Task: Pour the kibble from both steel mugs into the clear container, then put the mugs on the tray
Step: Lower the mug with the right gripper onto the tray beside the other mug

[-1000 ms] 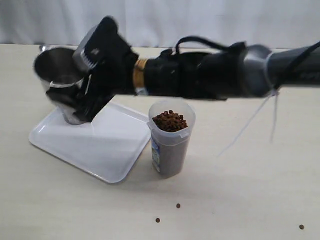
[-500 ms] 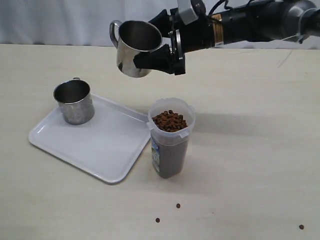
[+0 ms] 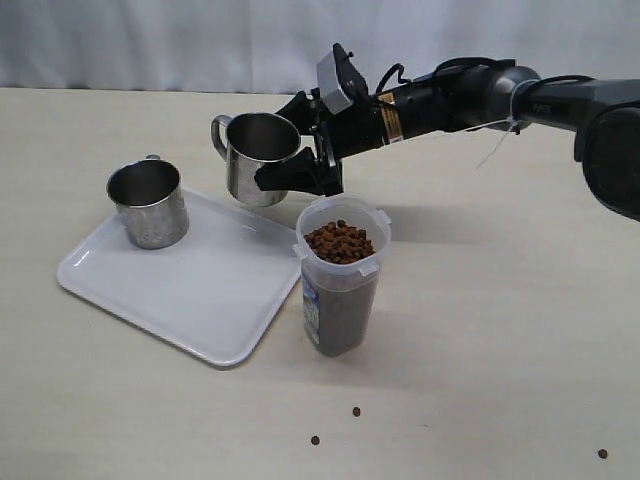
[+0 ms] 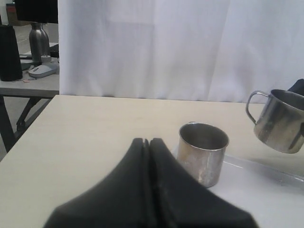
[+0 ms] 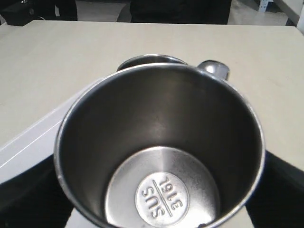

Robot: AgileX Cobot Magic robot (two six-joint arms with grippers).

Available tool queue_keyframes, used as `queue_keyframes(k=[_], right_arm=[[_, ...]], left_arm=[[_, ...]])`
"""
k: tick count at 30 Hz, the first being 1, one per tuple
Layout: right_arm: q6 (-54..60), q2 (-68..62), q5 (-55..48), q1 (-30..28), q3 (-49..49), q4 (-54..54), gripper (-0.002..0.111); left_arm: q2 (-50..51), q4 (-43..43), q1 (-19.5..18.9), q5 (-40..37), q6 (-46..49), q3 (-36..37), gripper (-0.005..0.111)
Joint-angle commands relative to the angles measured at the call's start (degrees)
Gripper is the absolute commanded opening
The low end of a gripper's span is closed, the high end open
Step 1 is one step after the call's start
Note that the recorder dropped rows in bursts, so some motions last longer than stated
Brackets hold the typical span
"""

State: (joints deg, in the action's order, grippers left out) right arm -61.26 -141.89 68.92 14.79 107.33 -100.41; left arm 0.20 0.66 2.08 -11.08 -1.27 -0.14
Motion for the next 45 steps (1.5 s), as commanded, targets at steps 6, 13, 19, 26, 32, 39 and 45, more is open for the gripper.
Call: queue_keyframes(k=[6, 13, 19, 26, 32, 39, 45], right_arm=[[-0.5, -2.0, 1.0, 1.4, 0.5, 0.5, 0.005], [-0.3, -4.0, 1.0, 2.8, 0.5, 0.5, 0.005], [0.2, -4.2, 1.0, 3.9, 0.5, 0.5, 0.005], [-0.1, -4.8, 1.0, 5.4, 0.5, 0.5, 0.005], [-1.6, -5.9, 1.0, 6.0, 0.5, 0.5, 0.005], [-3.5, -6.2, 1.0, 6.0, 0.4, 0.5, 0.031], [-4.0, -6.2, 1.0, 5.9, 0.4, 0.5, 0.08]], left_arm=[[-0.2, 0.0, -0.1, 0.4, 0.0, 0.1, 0.0], [-0.2, 0.0, -0.1, 0.5, 0.0, 0.1, 0.0], [-0.2, 0.0, -0.1, 0.6, 0.0, 0.1, 0.0], [-0.2, 0.0, -0.1, 0.6, 0.0, 0.1, 0.0], [-0.2, 0.0, -0.1, 0.6, 0.0, 0.1, 0.0], [-0.2, 0.0, -0.1, 0.6, 0.0, 0.1, 0.0], [-0.2, 0.0, -0.1, 0.3, 0.0, 0.1, 0.0]])
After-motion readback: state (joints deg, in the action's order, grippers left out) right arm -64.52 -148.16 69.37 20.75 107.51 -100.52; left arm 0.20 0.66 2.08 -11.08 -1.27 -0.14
